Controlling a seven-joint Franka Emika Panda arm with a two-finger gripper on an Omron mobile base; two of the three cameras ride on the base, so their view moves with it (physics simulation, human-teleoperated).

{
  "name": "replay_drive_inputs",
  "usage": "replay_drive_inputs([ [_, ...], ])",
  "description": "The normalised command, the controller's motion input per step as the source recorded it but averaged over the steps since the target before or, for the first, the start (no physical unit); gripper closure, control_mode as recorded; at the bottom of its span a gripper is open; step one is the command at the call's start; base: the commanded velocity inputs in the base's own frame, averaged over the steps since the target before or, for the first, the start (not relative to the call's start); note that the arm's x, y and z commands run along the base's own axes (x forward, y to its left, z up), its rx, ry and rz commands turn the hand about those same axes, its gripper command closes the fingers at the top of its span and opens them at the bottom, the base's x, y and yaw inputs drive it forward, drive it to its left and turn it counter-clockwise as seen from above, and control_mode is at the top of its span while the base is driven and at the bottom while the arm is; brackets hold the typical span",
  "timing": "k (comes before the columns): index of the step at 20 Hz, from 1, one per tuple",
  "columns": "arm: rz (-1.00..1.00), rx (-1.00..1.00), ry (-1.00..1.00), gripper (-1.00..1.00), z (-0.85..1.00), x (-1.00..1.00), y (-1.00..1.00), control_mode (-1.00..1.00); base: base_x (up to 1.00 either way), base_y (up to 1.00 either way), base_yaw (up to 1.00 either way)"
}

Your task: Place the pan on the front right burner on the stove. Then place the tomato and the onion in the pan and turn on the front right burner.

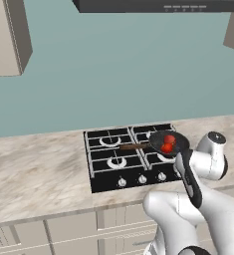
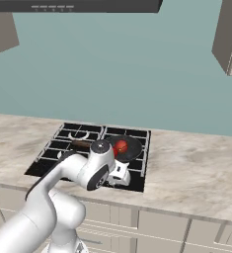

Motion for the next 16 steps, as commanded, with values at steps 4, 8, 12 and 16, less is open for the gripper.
replay_drive_inputs([
  [4, 0.00, 0.00, 0.02, -1.00, -0.21, 0.19, 0.00, -1.00, 0.00, 0.00, 0.00],
  [8, 0.00, 0.00, 0.06, -1.00, -0.30, 0.13, 0.00, -1.00, 0.00, 0.00, 0.00],
  [12, 0.00, 0.00, 0.05, -1.00, -0.28, 0.15, 0.00, -1.00, 0.00, 0.00, 0.00],
  [16, 0.00, 0.00, 0.03, -1.00, -0.24, 0.12, 0.08, -1.00, 0.00, 0.00, 0.00],
])
